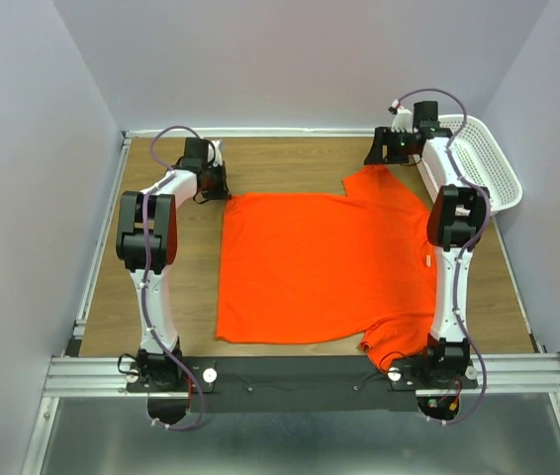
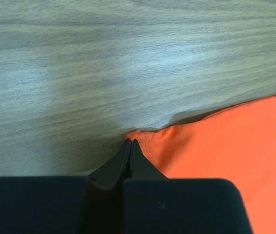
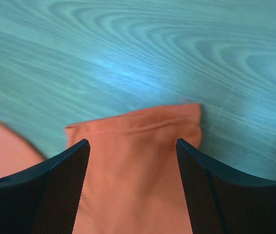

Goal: Fold and stack the t-shirts
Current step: Flatten the tshirt out

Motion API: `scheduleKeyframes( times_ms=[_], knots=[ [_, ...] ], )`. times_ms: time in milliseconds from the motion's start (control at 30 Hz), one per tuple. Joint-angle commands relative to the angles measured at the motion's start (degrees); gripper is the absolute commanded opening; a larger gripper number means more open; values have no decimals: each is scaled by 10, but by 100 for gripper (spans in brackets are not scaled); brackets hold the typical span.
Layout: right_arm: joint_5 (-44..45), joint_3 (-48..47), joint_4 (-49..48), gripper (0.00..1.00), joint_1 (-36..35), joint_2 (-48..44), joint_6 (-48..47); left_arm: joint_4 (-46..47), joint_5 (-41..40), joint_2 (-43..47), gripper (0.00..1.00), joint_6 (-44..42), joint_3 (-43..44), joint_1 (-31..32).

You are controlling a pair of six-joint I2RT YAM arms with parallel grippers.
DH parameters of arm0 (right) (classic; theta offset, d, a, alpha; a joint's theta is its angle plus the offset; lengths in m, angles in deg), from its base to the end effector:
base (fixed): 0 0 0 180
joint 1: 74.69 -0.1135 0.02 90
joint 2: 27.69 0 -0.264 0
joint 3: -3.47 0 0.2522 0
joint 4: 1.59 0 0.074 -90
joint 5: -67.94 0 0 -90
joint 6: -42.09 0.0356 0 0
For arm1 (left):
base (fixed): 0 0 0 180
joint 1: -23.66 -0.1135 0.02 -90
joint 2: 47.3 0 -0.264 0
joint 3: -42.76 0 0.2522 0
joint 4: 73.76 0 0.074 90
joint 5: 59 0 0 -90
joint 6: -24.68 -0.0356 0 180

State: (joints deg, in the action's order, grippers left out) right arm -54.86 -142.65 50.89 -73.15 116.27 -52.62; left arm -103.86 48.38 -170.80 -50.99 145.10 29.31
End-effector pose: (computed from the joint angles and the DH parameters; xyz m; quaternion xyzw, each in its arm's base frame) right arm 0.5522 0.0044 0.1983 -0.1207 0.8994 0.2474 0.3396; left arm 0.4652 -0.0567 0.1584 -0.0206 0.9337 -0.1973 0.2982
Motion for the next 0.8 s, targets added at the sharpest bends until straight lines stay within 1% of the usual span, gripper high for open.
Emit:
scheduleKeyframes(
  times_ms=[0,33,233,500,767],
  knots=[
    [101,-42,-14,78,-7,37,41,-13,4,10,0,-6,-9,-1],
    [111,-45,-21,73,-7,46,43,-12,0,12,0,-4,-11,-5],
    [145,-62,-45,71,-7,64,38,-8,11,14,0,-2,-17,-34],
    [94,-71,-57,70,-7,77,45,-12,15,11,0,-6,-17,-44],
    [79,-97,-64,70,-7,103,44,-12,15,15,0,-8,-19,-47]
  ],
)
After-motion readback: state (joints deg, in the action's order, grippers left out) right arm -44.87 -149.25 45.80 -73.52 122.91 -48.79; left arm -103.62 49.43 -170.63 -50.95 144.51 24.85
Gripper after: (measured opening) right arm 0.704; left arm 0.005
